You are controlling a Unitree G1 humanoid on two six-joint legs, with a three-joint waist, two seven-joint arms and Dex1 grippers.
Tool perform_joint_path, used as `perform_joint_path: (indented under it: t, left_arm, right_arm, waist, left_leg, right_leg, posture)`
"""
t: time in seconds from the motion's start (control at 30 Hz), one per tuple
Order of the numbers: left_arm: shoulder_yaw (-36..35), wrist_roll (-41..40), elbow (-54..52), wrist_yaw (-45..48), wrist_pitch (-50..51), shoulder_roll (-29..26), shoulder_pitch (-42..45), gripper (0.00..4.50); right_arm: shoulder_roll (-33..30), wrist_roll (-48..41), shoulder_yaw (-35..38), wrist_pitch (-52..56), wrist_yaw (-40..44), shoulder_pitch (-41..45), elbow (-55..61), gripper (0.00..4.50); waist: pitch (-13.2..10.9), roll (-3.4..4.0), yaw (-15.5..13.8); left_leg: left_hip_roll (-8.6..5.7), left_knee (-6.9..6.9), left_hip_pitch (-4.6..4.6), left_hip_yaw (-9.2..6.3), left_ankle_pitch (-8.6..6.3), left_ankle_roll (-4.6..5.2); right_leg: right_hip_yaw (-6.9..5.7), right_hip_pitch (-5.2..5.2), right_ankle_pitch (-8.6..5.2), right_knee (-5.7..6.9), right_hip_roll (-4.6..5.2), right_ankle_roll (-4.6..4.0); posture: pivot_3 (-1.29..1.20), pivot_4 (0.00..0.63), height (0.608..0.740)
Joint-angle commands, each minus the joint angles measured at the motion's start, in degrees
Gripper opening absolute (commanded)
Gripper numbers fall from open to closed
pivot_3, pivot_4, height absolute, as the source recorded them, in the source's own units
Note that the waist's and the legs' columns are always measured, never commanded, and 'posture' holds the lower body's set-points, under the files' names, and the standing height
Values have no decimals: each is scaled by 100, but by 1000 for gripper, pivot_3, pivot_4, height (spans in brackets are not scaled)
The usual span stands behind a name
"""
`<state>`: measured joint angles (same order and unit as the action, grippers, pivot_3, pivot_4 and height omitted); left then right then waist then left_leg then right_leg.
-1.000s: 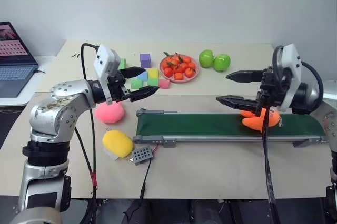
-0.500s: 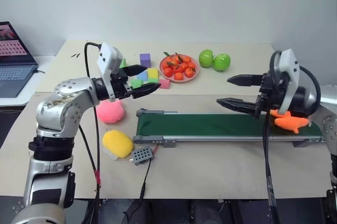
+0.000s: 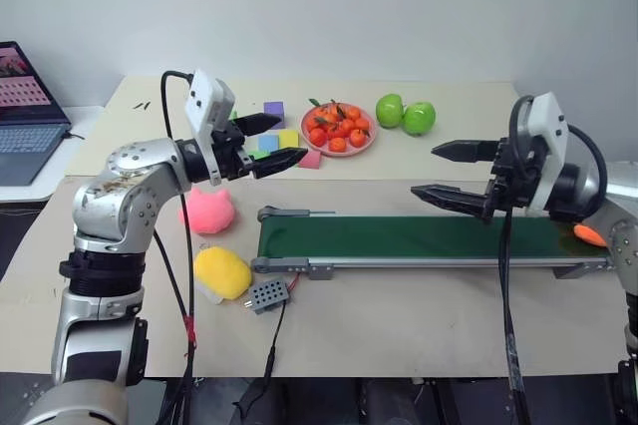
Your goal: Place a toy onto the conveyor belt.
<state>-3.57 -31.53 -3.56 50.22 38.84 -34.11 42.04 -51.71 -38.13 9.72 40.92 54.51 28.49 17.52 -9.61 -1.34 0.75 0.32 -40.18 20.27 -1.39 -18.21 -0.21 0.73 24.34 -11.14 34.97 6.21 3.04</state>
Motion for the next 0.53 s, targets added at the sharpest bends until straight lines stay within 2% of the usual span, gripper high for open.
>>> perform_joint_path:
  t: [0.03, 0.53]
  left_arm:
    - [-34, 45, -67, 9, -163, -21, 159, 4483]
    - [39, 10, -179, 78, -3, -44, 90, 4483]
  right_arm:
    - [3, 31, 129, -177, -17, 68, 80, 4500]
    - [64, 90, 118, -188, 2, 73, 70, 4500]
  waist:
    - [0, 0, 2]
    - [0, 0, 1]
  left_leg:
    - [0, 0, 0, 0, 0, 0]
    - [0, 0, 0, 0, 0, 0]
  right_leg:
    - [0, 0, 0, 0, 0, 0]
    - [0, 0, 0, 0, 0, 0]
  posture:
    - [0, 150, 738]
    - [0, 150, 738]
